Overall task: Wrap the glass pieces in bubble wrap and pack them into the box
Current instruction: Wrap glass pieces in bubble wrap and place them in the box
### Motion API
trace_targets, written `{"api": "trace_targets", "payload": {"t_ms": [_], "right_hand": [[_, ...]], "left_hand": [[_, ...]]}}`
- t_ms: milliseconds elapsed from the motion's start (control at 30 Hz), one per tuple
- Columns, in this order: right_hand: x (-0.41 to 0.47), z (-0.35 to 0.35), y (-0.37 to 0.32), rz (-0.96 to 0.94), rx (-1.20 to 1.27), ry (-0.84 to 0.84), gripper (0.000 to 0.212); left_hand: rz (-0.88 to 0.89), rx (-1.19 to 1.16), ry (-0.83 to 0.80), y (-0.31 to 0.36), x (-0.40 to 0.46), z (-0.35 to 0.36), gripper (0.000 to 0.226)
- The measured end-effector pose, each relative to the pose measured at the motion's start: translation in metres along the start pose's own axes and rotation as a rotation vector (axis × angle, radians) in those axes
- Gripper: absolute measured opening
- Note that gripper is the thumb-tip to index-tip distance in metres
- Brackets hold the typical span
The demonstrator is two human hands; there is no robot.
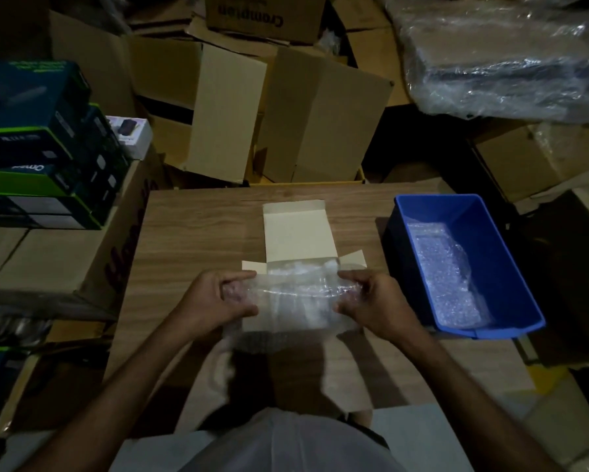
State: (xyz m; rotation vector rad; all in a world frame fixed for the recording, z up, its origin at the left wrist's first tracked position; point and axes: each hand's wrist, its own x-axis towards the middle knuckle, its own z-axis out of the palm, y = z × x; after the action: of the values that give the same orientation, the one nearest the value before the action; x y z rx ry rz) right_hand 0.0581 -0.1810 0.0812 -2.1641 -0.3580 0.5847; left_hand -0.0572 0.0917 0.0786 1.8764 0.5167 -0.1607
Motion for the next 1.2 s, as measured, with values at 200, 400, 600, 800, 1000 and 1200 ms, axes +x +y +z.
{"api": "trace_targets", "payload": {"t_ms": [200,400,600,800,1000,1200], "right_hand": [[0.009,-0.039,0.003,-0.128,-0.091,-0.146,0.016],[0.010,-0.047,0.003,0.015,0.598,-0.261,0.038],[0.015,-0.027,-0.006,0.217,0.895,-0.374,0.040],[0.007,0.003,0.005,0.224,1.593,-0.570,0.100],[-0.007,0.040,0.018,0.320,1.163,-0.426,0.072],[0.008,0.041,0.022,0.220,0.948,0.015,0.069]], "left_hand": [[0.222,0.356,0.080,0.003,0.002,-0.016,0.012],[0.091,-0.212,-0.233,0.004,-0.006,-0.018,0.034],[0.015,-0.029,-0.660,0.016,-0.008,-0.017,0.058],[0.121,-0.185,-0.397,0.039,0.009,0.034,0.032],[0.077,-0.341,-0.144,0.007,0.004,0.053,0.041],[0.115,-0.391,0.060,-0.009,0.000,0.060,0.076]]}}
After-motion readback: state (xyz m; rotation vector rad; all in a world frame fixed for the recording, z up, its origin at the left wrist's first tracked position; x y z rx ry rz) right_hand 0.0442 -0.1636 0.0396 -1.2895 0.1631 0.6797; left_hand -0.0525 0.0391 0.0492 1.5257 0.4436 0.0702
